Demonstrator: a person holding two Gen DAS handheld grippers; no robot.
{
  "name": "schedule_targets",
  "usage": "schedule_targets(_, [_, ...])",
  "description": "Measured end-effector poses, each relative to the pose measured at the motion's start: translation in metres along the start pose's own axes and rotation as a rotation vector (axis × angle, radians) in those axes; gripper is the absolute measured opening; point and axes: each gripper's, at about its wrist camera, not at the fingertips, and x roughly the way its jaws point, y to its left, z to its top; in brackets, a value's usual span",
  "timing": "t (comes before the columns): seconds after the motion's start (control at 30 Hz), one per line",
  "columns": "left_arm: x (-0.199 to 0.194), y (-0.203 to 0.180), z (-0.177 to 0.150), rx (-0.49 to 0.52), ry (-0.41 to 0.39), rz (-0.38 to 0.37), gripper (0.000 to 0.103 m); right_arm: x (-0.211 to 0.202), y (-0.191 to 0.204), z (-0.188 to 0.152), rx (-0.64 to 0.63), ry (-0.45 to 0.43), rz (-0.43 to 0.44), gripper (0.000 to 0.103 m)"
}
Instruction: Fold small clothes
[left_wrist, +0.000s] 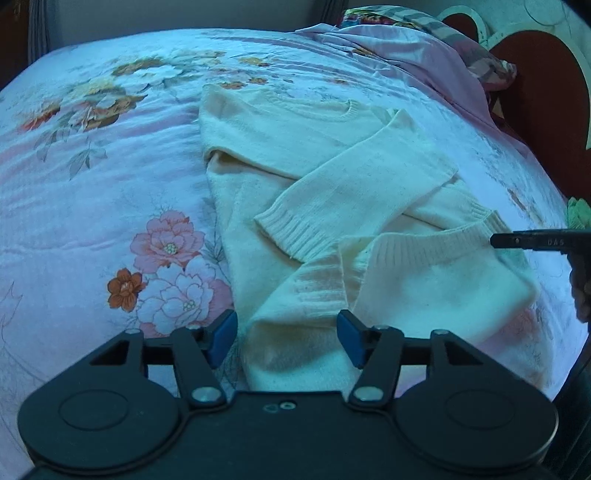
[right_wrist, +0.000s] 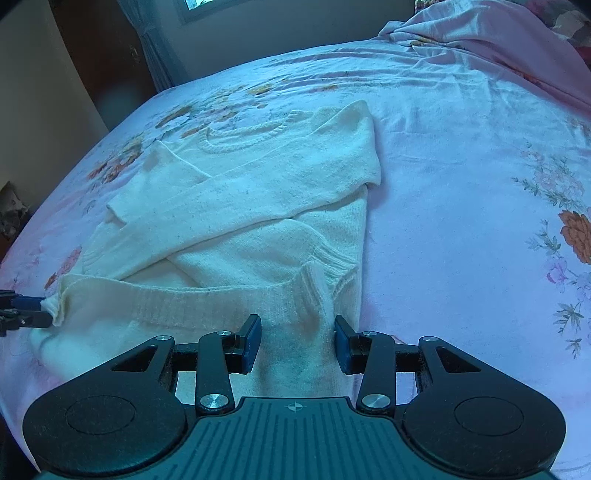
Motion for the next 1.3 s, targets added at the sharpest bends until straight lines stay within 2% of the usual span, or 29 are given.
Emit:
schedule_targets(0.13, [0.008, -0.01, 0.003, 0.086, -0.003, 0.026, 0.052, -0.001, 0.002, 0.0, -0.007, 0.005, 0.001, 0.042])
schedule_targets(0.3, [0.002, -0.015, -0.003, 0.164, 0.016, -0.003, 0.054, -0.005, 0.0, -0.001, -0.001, 0.002, 0.02, 0.042])
schedule_targets(0.37, [0.006, -0.01, -0.005, 0.155, 0.031, 0.001, 0.054, -0.002, 0.0, 0.0, -0.003, 0.006, 0.013, 0.042])
schedule_targets(0.47, [0.01, -0.007, 0.0, 0.11, 0.011, 0.016, 0.052, 0.003, 0.002, 0.004, 0.009, -0.002, -0.003, 0.042])
schedule_targets(0.5, [0.01, -0.007, 0.001, 0.102, 0.0, 0.025, 0.044, 0.002, 0.004, 0.005, 0.009, -0.01, -0.001, 0.035])
schedule_targets(0.53, [0.012, -0.008, 0.002, 0.102, -0.001, 0.04, 0.03, 0.001, 0.007, 0.006, 0.004, -0.015, -0.005, 0.013])
schedule_targets(0.57, [0.013, -0.009, 0.003, 0.1, -0.002, 0.052, 0.026, 0.0, 0.009, 0.006, -0.001, -0.016, -0.015, 0.007])
schedule_targets(0.63, [0.014, -0.008, 0.005, 0.084, -0.019, 0.072, 0.012, -0.004, 0.008, 0.004, 0.008, -0.028, -0.006, 0.006])
schedule_targets(0.73, [0.008, -0.009, 0.006, 0.056, -0.061, 0.079, 0.002, -0.009, 0.009, 0.0, 0.009, -0.039, -0.003, 0.004])
schedule_targets(0.97, [-0.015, -0.002, 0.037, -0.098, -0.202, 0.014, 0.002, -0.033, 0.008, 0.021, 0.063, -0.165, 0.023, 0.004])
schedule_targets(1.13, [-0.009, 0.006, 0.083, -0.16, -0.28, -0.005, 0.002, -0.035, -0.002, 0.064, 0.088, -0.27, 0.004, 0.003])
schedule_targets(1.3, [0.023, 0.021, 0.141, -0.207, -0.336, 0.026, 0.002, -0.002, -0.023, 0.12, 0.106, -0.31, -0.023, 0.003])
